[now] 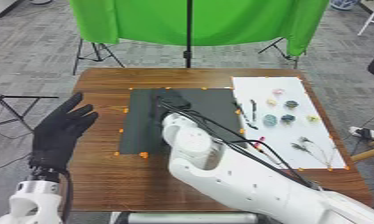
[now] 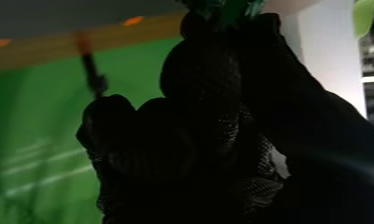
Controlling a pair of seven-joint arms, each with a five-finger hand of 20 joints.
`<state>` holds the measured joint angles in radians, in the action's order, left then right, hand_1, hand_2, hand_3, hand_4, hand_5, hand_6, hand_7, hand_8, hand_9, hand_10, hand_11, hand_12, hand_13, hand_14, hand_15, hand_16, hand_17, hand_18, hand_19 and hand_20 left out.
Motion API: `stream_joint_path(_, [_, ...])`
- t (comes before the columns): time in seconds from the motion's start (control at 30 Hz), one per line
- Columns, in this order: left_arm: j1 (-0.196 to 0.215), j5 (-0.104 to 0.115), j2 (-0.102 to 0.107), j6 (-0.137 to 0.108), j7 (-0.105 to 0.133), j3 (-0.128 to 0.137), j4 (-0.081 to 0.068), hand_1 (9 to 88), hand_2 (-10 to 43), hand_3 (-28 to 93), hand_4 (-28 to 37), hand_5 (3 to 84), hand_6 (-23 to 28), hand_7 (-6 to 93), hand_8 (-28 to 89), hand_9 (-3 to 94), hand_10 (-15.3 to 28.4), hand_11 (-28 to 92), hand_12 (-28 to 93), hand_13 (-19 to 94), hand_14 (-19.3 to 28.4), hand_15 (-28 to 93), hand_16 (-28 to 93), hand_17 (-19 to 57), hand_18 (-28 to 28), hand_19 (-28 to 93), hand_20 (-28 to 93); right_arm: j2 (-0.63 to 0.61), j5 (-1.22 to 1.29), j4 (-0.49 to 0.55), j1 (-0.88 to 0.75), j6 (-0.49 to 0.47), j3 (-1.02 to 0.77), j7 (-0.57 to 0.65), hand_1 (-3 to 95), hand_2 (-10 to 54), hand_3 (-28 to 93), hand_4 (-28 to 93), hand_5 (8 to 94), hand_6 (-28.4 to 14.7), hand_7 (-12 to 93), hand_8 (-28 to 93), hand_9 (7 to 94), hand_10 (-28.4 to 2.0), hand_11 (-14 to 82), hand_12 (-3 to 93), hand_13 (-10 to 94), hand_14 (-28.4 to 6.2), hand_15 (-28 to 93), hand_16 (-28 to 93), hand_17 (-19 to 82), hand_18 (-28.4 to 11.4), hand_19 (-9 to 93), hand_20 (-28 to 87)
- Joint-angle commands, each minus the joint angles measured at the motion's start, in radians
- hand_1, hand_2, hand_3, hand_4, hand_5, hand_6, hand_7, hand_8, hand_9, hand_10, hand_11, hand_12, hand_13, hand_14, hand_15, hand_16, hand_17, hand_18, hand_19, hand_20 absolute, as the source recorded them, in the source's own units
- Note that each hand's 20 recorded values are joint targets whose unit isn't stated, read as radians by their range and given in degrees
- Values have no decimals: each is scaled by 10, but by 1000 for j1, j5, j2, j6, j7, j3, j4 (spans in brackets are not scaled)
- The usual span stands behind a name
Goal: Arrange flowers
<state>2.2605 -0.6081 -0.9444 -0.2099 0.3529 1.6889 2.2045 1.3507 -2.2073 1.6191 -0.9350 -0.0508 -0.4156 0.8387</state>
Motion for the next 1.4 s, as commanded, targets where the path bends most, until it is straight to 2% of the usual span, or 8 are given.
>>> stream_joint_path(0.03, [-74, 15, 49, -13, 24, -37, -23, 251, 61, 789, -231, 407, 95, 105, -90, 386, 212, 235, 107, 263, 284, 504, -86, -90, 263, 555, 77, 74, 26, -53, 63, -34, 102, 25, 537, -95, 687, -279, 930, -34, 223, 106, 937, -107, 502, 199, 880, -67, 746, 226, 480, -248, 932, 451])
stream_joint_path(0.2, [-117, 3, 24, 1, -4, -38, -37, 252, 61, 789, -231, 408, 95, 105, -90, 386, 212, 234, 107, 264, 284, 504, -87, -90, 262, 555, 77, 104, 34, -113, 54, -84, 79, 16, 473, -94, 713, -280, 937, -16, 241, 35, 937, -108, 523, 177, 886, -71, 745, 230, 484, -251, 932, 461])
stream_joint_path(0.73, [-85, 45, 82, -27, 75, -59, -30, 251, 61, 792, -226, 408, 95, 106, -90, 386, 212, 235, 107, 263, 284, 505, -87, -89, 262, 555, 79, 73, 64, -87, 69, -131, 126, 46, 422, -95, 703, -283, 937, -8, 200, -10, 937, -108, 484, 169, 875, -76, 726, 231, 467, -261, 932, 440])
stream_joint_path(0.87, [-74, 14, 27, -9, -4, -26, -26, 252, 61, 793, -226, 408, 95, 105, -91, 386, 211, 236, 108, 263, 284, 504, -86, -89, 262, 555, 79, 76, 22, -65, 11, -141, 38, 15, 392, -95, 716, -277, 937, -6, 216, -128, 937, -108, 478, 171, 875, -77, 726, 229, 465, -263, 932, 436])
stream_joint_path(0.93, [-42, 7, 6, -2, -23, -17, -17, 252, 61, 793, -226, 408, 95, 106, -91, 386, 212, 235, 108, 263, 284, 505, -86, -89, 262, 555, 79, 38, 26, -13, -17, -130, 19, 23, 386, -95, 715, -275, 937, -7, 216, -135, 937, -109, 476, 170, 873, -76, 724, 228, 465, -264, 932, 433])
stream_joint_path(1.0, [-5, 21, 15, -9, 7, -12, -11, 252, 61, 793, -226, 408, 95, 106, -90, 386, 211, 235, 107, 264, 284, 505, -86, -89, 262, 555, 79, -12, 47, 49, -27, -94, 3, 33, 382, -95, 713, -274, 937, -8, 201, -135, 937, -109, 464, 170, 870, -78, 721, 228, 462, -265, 932, 429])
stream_joint_path(1.1, [41, 22, 1, -9, 8, 12, -1, 252, 61, 793, -226, 408, 95, 106, -91, 386, 212, 236, 108, 264, 284, 505, -86, -89, 262, 555, 79, -116, 67, 169, -81, -47, -58, 38, 376, -95, 708, -266, 930, -13, 171, -123, 937, -114, 429, 186, 853, -83, 716, 226, 446, -267, 932, 402])
stream_joint_path(1.4, [110, 63, -3, -23, 74, 28, -2, 242, 64, 786, -235, 407, 95, 106, -91, 386, 212, 236, 108, 264, 284, 504, -86, -90, 262, 556, 80, -473, 121, 444, -314, 84, -319, 120, 365, -92, 714, -244, 785, -36, 138, -113, 849, -143, 344, 186, 754, -117, 673, 178, 342, -271, 904, 263])
